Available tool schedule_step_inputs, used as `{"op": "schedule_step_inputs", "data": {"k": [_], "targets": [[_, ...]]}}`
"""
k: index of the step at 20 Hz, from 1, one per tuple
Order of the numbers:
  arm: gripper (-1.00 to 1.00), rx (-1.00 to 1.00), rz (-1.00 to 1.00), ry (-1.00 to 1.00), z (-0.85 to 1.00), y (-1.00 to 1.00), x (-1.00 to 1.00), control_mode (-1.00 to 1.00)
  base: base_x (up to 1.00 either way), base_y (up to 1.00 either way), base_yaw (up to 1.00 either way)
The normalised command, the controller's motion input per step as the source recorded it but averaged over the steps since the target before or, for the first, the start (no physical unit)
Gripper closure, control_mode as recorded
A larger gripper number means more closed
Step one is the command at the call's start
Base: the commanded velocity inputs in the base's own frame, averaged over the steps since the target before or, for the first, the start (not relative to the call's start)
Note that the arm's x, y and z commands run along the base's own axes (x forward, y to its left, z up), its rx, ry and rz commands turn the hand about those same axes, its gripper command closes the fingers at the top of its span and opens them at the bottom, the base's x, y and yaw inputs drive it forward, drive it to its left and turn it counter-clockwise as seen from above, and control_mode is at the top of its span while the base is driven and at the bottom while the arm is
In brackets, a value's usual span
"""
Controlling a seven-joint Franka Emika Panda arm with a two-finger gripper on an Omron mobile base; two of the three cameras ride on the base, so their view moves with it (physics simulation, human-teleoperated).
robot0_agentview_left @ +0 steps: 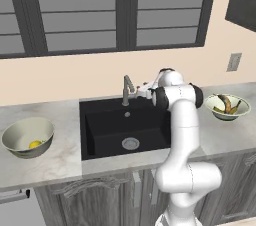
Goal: Pick the bananas from the sink and place them in one bowl. Place the lemon in the other bowl. Then turn off the sink faucet.
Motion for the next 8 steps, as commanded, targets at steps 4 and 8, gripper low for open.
{"op": "schedule_step_inputs", "data": {"k": [4, 8], "targets": [[-1.00, 0.08, 0.05, 0.00, 0.00, 1.00, 0.47, -1.00, 0.00, 0.00, 0.00], [-1.00, 0.06, 0.06, 0.00, 0.01, 1.00, 0.51, -1.00, 0.00, 0.00, 0.00]]}}
